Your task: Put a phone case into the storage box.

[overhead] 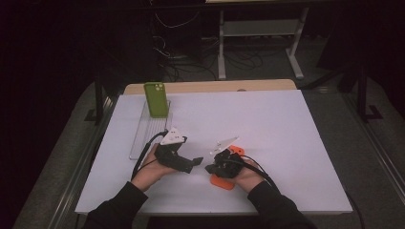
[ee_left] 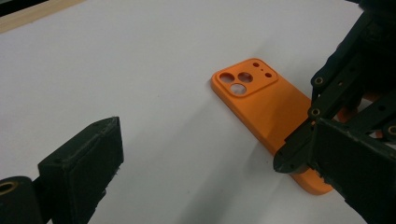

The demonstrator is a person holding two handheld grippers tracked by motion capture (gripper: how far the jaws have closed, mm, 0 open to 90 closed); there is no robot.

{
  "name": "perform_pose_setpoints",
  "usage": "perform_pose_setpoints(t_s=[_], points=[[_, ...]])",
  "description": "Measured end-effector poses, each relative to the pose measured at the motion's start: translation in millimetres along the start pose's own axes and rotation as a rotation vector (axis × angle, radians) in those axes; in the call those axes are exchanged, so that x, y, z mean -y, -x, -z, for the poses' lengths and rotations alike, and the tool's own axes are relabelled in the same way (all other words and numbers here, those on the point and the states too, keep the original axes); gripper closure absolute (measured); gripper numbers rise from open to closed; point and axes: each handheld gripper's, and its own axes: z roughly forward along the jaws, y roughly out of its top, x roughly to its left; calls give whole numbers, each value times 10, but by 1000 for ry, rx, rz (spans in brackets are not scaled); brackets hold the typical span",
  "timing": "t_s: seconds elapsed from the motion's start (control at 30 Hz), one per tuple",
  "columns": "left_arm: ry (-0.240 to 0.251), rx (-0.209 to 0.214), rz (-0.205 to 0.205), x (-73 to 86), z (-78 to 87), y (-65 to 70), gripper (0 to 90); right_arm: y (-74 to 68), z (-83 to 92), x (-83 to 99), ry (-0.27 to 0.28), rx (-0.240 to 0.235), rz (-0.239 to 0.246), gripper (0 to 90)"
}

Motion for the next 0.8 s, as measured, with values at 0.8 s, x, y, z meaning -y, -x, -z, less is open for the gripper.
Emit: perform_pose_setpoints(t_s=[0.8], points=[[2, 5, -8, -6, 0, 26, 25, -10, 234, 273, -122, 42, 10, 883]])
